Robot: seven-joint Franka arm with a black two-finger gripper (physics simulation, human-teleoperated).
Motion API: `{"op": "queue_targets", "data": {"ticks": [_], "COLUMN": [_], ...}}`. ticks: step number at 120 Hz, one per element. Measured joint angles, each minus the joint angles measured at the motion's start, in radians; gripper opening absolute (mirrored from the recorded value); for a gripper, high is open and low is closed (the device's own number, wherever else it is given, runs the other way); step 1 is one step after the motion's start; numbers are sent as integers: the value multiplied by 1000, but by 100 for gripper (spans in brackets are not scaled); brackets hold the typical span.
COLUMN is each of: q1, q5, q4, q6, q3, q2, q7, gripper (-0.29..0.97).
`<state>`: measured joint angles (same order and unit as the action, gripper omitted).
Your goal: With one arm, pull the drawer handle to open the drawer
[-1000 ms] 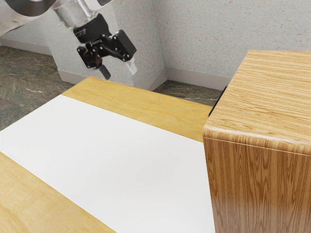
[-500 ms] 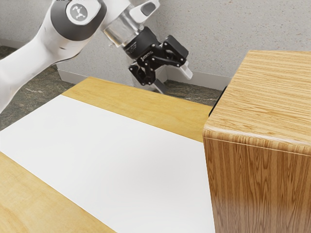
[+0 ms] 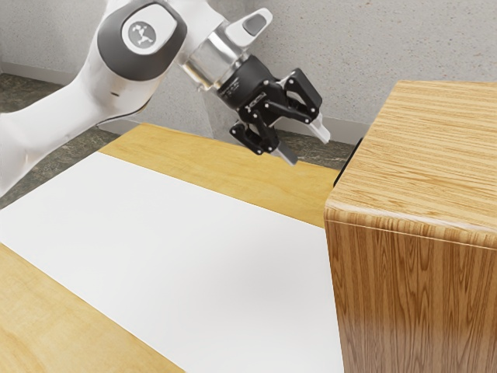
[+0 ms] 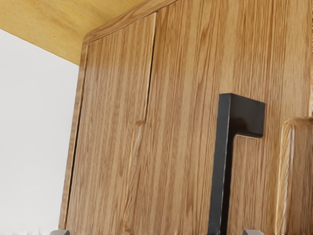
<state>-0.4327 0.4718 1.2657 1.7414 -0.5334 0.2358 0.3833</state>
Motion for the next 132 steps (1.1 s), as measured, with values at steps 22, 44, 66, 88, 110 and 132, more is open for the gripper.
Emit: {"op": "queue_targets", "data": {"ticks": [22, 44, 66, 88, 110, 132], "q1": [36, 57, 48, 54, 57, 53], "q5": [12, 8, -14, -25, -29, -24], "q4": [2, 3, 15, 15, 26, 32], "q6": [20, 38, 45, 48, 51, 62], "q3": [0, 2, 2, 3, 2, 5], "q2": [23, 48, 56, 62, 74, 72], "q7": [25, 43, 56, 67, 76, 80], "gripper": [40, 39, 38, 38, 37, 37]}}
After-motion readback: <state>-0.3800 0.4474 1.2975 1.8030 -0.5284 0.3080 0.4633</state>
